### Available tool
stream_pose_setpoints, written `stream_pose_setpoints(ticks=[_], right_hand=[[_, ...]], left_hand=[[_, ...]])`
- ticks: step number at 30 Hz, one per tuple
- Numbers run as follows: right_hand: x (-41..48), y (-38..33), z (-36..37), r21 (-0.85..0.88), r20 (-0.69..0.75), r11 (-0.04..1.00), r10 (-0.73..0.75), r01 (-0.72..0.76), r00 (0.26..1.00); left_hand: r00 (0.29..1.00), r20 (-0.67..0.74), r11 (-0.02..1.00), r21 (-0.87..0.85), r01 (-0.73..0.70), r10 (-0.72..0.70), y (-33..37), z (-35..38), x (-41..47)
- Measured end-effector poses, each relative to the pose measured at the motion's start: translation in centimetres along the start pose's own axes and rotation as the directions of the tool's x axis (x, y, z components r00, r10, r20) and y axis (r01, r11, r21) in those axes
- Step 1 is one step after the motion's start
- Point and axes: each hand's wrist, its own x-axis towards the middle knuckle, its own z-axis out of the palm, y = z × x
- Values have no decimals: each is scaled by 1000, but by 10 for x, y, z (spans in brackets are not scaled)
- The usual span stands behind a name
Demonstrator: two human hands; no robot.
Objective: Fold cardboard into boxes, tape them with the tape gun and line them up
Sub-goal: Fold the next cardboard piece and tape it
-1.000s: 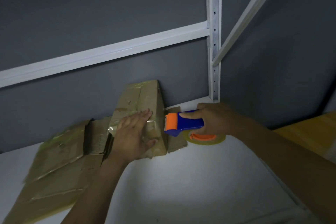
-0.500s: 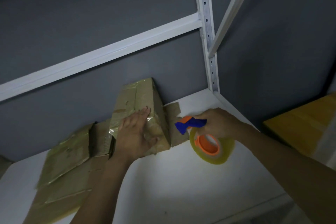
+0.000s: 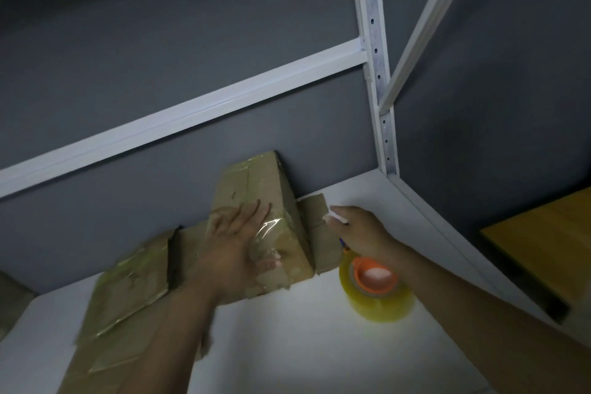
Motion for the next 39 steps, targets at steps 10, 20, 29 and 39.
stream_pose_setpoints(ticks=[10, 20, 29, 39], right_hand=[[14, -71, 72, 601, 203, 742, 219, -298, 954], [30, -29, 29, -201, 26, 800, -573, 565, 819], [50, -41, 8, -239, 224, 766, -554, 596, 802], [53, -39, 19, -283, 195, 758, -554, 587, 809]], left_hand=[[998, -21, 994, -90, 65, -67, 2, 2, -3], [994, -43, 885, -460, 68, -99, -20, -17, -13], [997, -51, 893, -448, 26, -55, -79, -11, -37], [973, -197, 880, -475, 13, -121, -83, -1, -20]])
